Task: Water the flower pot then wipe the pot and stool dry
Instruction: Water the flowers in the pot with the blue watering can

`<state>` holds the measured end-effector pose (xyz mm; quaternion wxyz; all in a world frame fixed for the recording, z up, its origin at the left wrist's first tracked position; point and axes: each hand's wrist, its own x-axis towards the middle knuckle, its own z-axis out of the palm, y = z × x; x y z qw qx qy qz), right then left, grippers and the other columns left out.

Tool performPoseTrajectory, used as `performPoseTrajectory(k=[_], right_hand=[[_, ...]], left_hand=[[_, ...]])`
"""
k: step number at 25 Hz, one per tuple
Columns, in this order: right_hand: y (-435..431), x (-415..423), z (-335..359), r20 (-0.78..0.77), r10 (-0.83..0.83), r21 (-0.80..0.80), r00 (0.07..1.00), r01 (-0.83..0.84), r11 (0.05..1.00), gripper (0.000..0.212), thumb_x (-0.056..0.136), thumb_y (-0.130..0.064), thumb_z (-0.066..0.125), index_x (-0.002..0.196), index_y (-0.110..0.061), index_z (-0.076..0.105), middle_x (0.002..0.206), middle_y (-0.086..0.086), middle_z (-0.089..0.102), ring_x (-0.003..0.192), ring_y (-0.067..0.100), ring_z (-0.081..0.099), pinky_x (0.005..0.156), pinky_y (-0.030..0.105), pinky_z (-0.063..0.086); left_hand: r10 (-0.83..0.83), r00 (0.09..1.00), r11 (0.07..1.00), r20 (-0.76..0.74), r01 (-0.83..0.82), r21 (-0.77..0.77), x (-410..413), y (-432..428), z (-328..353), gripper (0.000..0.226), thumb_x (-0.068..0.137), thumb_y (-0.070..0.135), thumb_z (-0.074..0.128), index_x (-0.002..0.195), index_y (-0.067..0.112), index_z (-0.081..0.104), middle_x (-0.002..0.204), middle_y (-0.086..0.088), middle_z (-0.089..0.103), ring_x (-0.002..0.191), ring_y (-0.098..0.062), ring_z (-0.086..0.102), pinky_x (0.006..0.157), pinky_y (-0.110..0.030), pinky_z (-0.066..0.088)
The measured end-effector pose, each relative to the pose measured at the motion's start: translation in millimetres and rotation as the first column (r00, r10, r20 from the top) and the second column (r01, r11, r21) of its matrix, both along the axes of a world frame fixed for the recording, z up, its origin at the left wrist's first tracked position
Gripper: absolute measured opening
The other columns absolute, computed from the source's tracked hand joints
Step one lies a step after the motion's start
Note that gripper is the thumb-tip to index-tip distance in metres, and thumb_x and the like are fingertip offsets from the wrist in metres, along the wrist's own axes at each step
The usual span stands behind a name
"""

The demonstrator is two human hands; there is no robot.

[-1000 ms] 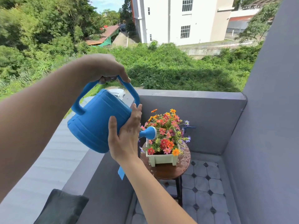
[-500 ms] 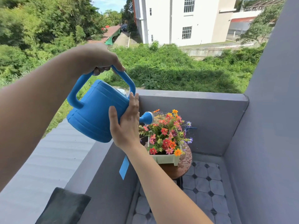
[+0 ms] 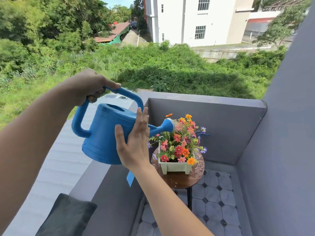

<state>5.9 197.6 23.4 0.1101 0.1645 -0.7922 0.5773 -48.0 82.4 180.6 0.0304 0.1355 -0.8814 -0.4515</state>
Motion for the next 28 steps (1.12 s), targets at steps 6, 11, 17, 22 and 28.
performPoseTrajectory(k=[6, 11, 17, 22, 28], right_hand=[[-19.8, 2.1, -33.6, 0.063, -0.049, -0.017, 0.997, 0.050, 0.999, 0.084, 0.078, -0.074, 0.011, 0.146, -0.030, -0.013, 0.155, -0.012, -0.019, 0.144, 0.008, -0.015, 0.118, 0.035, -0.005], [-32.4, -2.9, -60.6, 0.045, -0.074, 0.038, 0.996, 0.073, 0.997, 0.078, 0.084, -0.067, 0.018, 0.146, -0.030, -0.011, 0.153, -0.015, -0.020, 0.144, 0.006, -0.016, 0.119, 0.039, -0.003], [-59.2, -33.0, -74.1, 0.093, 0.036, 0.076, 0.995, -0.043, 0.996, 0.077, 0.082, -0.055, 0.023, 0.145, -0.030, -0.014, 0.157, -0.010, -0.015, 0.144, 0.005, -0.011, 0.118, 0.034, -0.006], [-91.2, -55.3, -98.8, 0.256, 0.164, 0.097, 0.953, -0.194, 0.976, 0.076, 0.092, -0.053, 0.027, 0.146, -0.024, -0.017, 0.160, -0.006, -0.008, 0.146, 0.013, -0.001, 0.119, 0.039, 0.002], [-112.9, -79.5, -137.7, 0.379, 0.292, 0.089, 0.878, -0.349, 0.933, 0.070, 0.096, -0.044, 0.034, 0.147, -0.029, -0.013, 0.154, -0.016, 0.007, 0.145, 0.018, 0.007, 0.118, 0.036, 0.006]], left_hand=[[0.015, 0.985, 0.973, -0.172, 0.025, 0.228, 19.3, -34.8, -67.9, 0.013, 0.078, 0.018, 0.072, 0.068, 0.010, 0.073, 0.038, 0.007, 0.027, 0.034, -0.008, 0.017, 0.036, -0.014, 0.014], [0.105, 0.961, 0.931, -0.257, -0.004, 0.365, 27.1, -56.0, -117.0, 0.008, 0.077, 0.018, 0.073, 0.071, 0.012, 0.073, 0.038, 0.009, 0.028, 0.037, -0.009, 0.019, 0.036, -0.016, 0.015], [0.311, 0.892, 0.881, -0.327, -0.142, 0.452, 29.4, -79.3, -155.8, 0.010, 0.075, 0.025, 0.071, 0.067, 0.021, 0.075, 0.035, 0.013, 0.033, 0.032, -0.007, 0.023, 0.037, -0.016, 0.022], [0.441, 0.813, 0.884, -0.380, -0.321, 0.339, 29.7, -90.3, -192.3, 0.014, 0.086, 0.019, 0.067, 0.074, 0.027, 0.070, 0.043, 0.021, 0.058, 0.044, 0.005, 0.052, 0.059, -0.023, 0.041], [0.576, 0.715, 0.816, -0.395, -0.473, 0.334, 32.0, -101.9, -246.0, 0.012, 0.087, 0.019, 0.066, 0.088, 0.011, 0.075, 0.068, 0.015, 0.070, 0.067, 0.006, 0.063, 0.062, -0.007, 0.046]])
